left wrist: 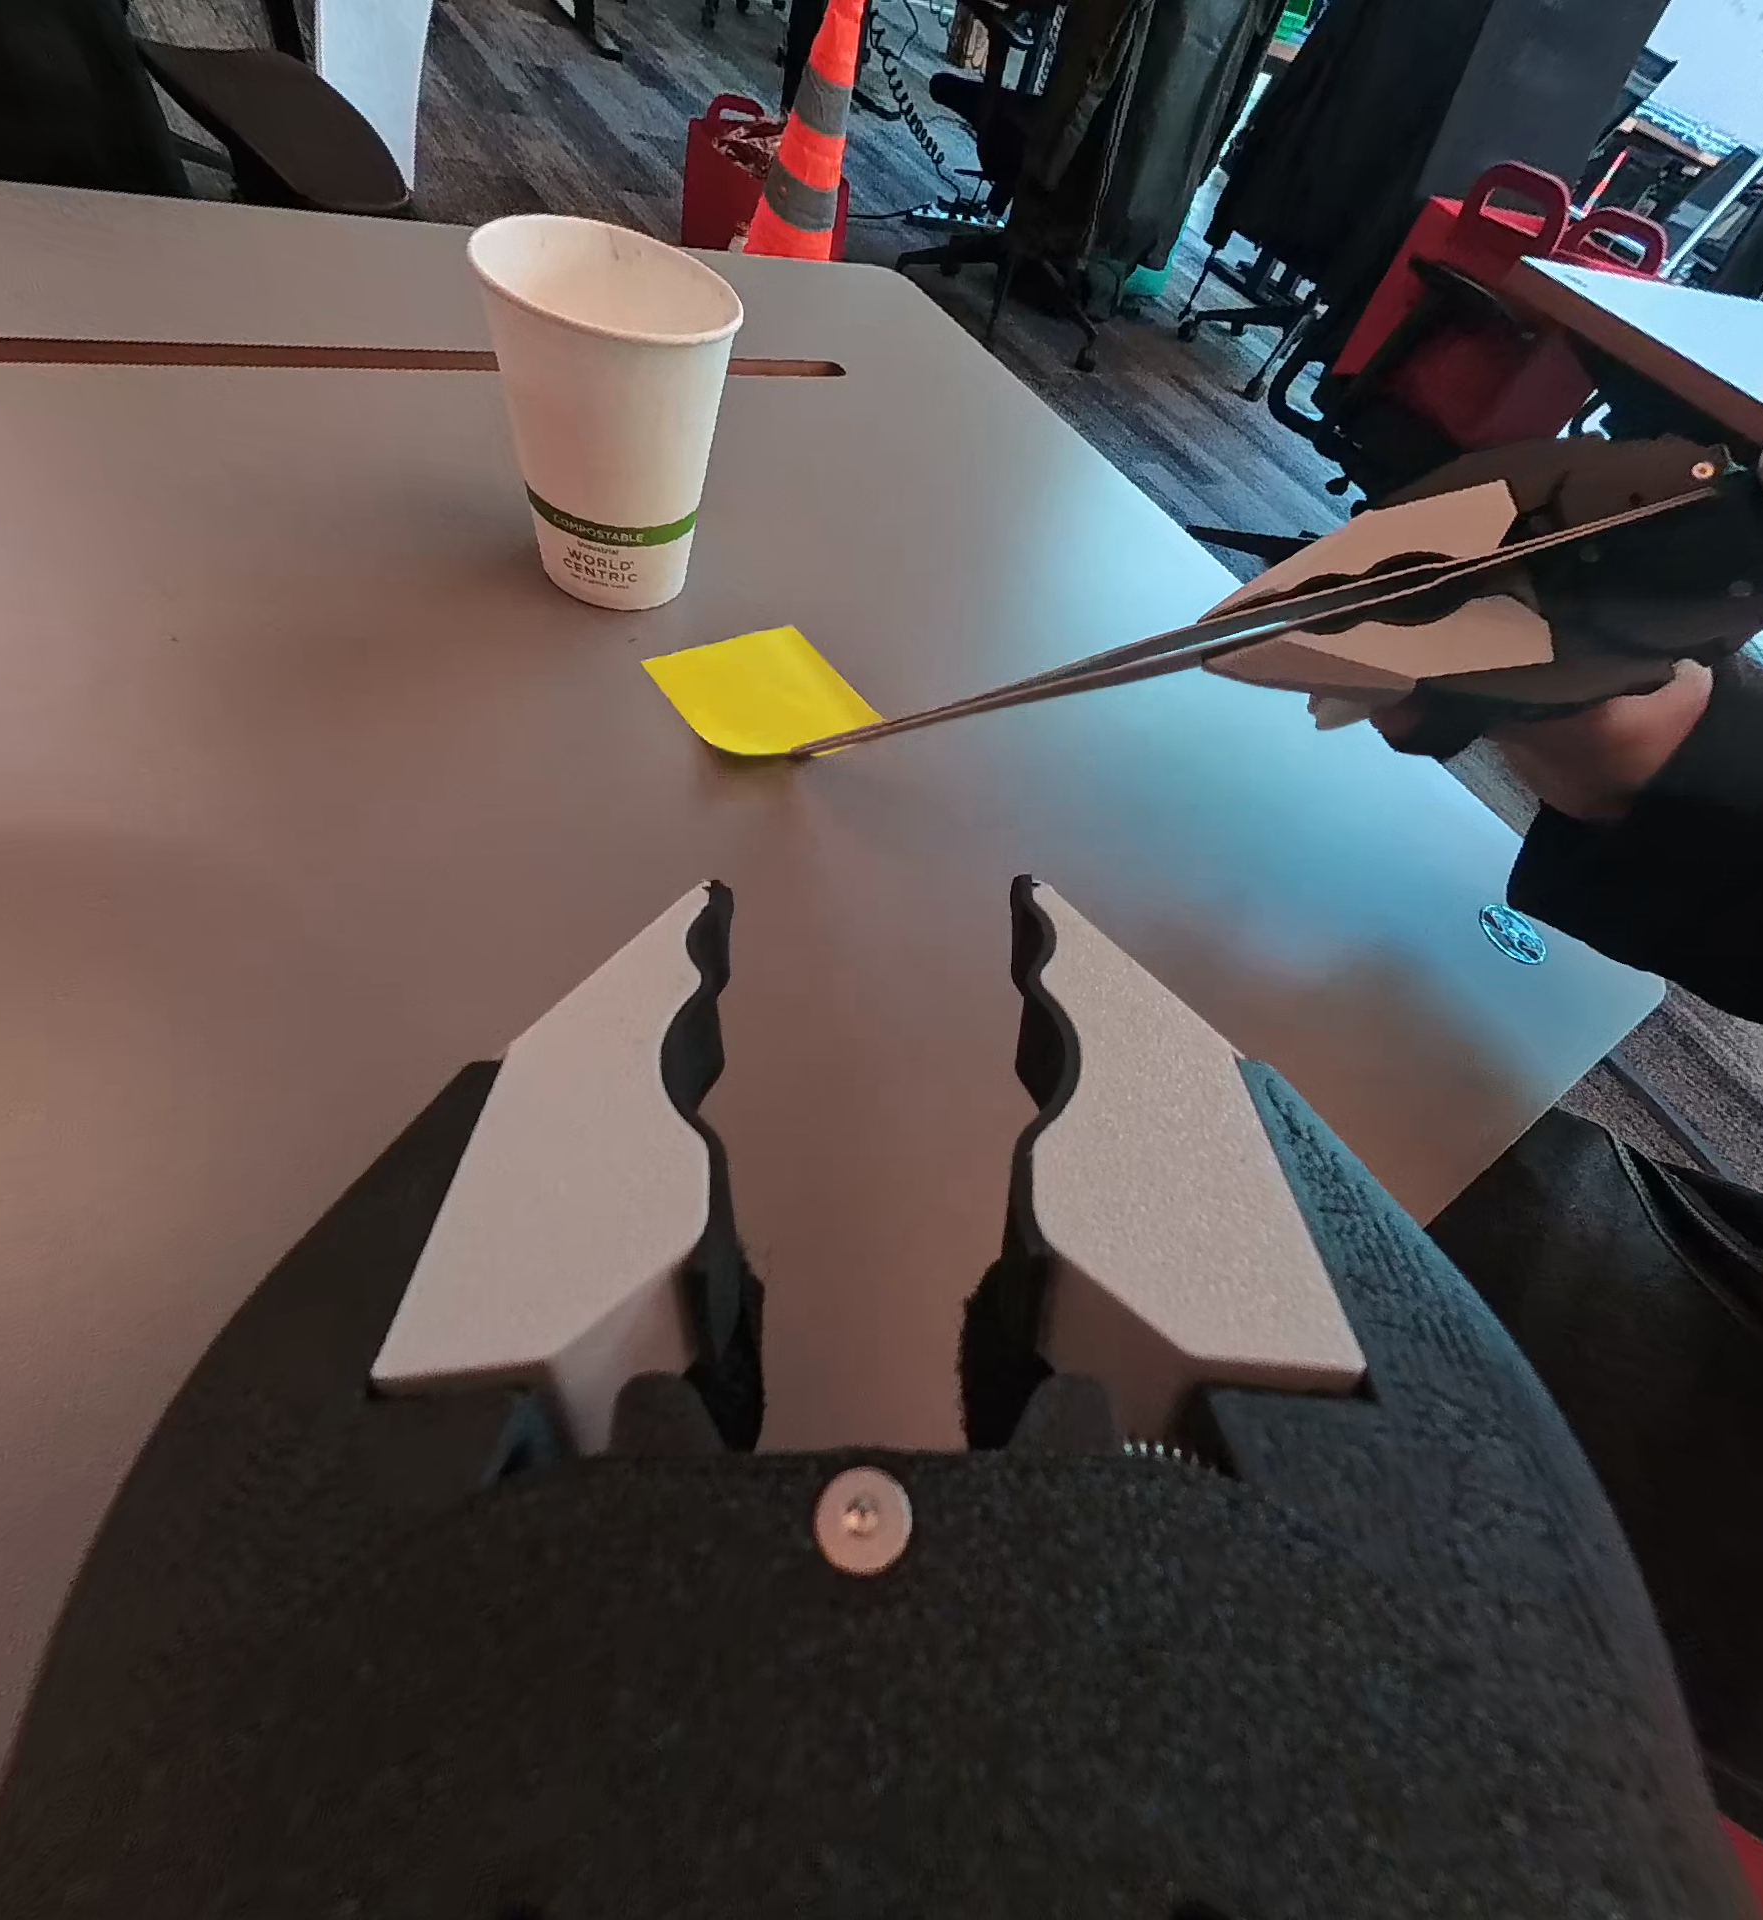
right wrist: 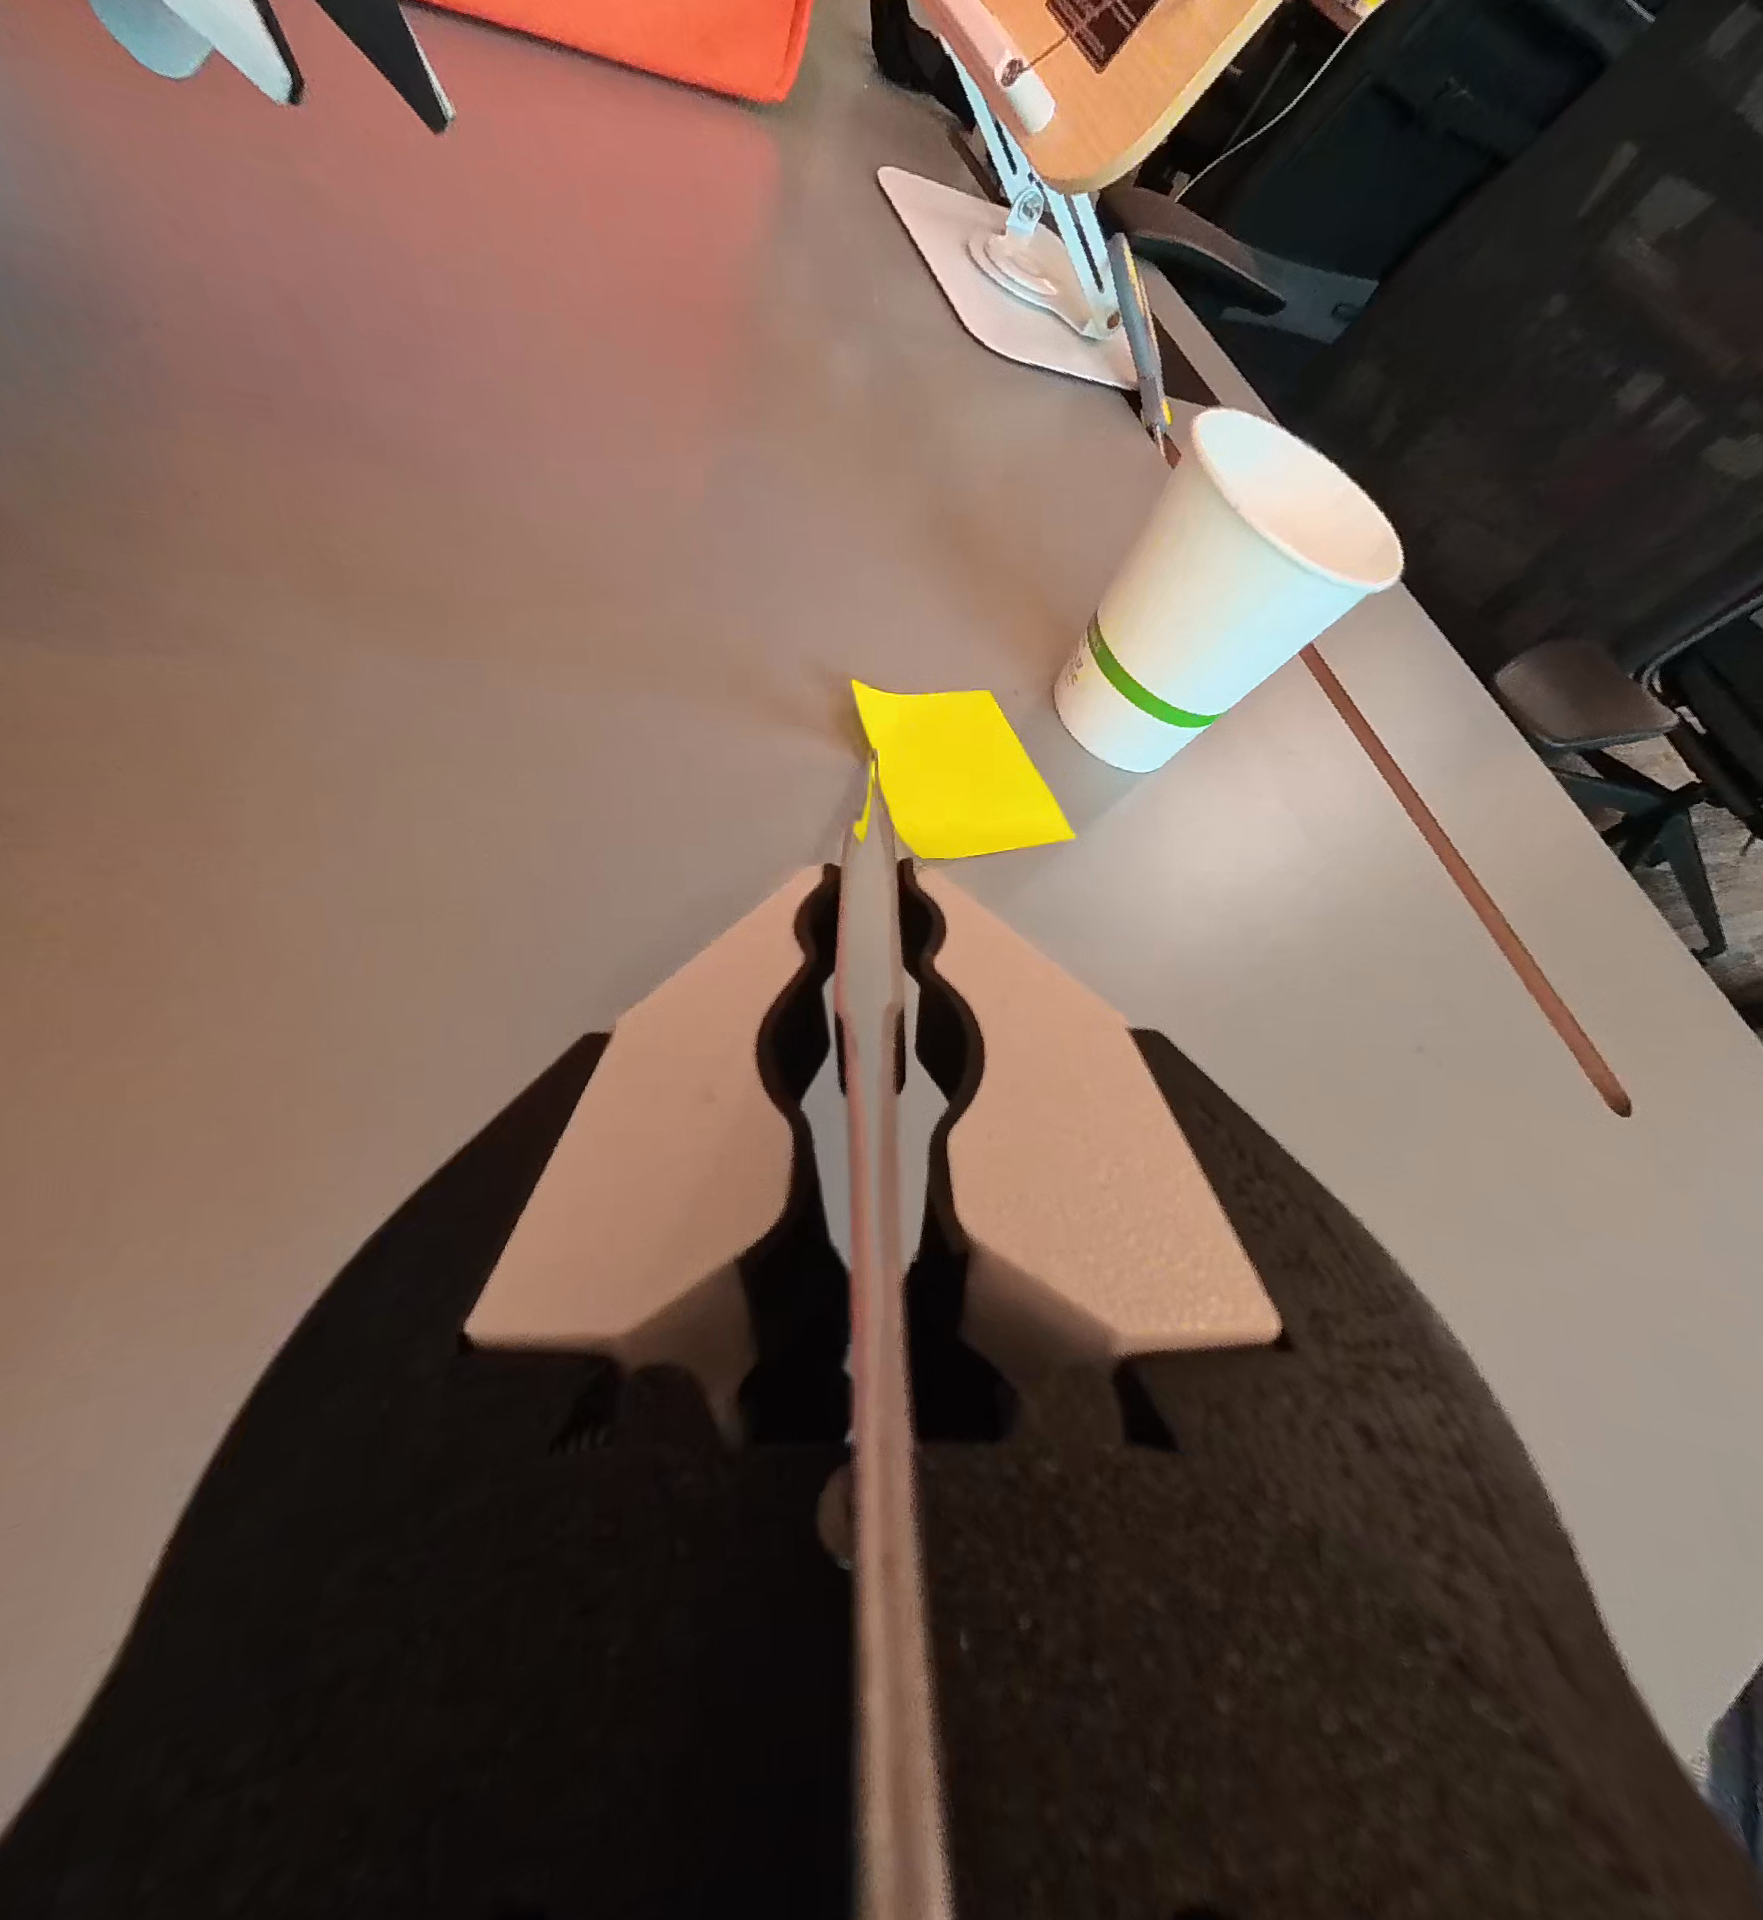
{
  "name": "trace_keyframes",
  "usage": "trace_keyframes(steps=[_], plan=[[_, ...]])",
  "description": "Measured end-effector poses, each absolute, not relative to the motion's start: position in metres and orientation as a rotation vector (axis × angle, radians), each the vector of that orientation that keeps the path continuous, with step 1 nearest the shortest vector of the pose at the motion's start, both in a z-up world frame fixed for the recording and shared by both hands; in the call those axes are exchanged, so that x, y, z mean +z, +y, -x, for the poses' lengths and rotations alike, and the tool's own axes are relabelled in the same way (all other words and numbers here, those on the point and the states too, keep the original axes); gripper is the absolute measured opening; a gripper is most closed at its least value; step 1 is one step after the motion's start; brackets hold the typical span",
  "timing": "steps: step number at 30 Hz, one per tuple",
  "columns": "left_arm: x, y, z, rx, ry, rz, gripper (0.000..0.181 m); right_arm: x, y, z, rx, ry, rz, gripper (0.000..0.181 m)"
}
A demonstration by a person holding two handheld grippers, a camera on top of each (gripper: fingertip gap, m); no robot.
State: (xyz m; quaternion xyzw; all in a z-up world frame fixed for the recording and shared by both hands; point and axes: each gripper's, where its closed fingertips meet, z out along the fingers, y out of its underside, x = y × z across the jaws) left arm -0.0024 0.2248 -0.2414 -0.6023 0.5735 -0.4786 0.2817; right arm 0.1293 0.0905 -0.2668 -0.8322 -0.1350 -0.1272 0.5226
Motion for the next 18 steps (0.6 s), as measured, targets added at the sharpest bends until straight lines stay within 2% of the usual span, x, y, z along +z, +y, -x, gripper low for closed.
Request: trace_keyframes(steps=[8,18], plan=[[-0.241,0.224,0.002,-1.281,1.538,1.611,0.055,-0.252,0.091,-0.129,-0.265,-0.277,1.942,0.006],[-0.238,0.221,0.003,-1.296,1.535,1.608,0.054,-0.173,0.095,-0.125,-0.117,-0.124,1.659,0.007]])
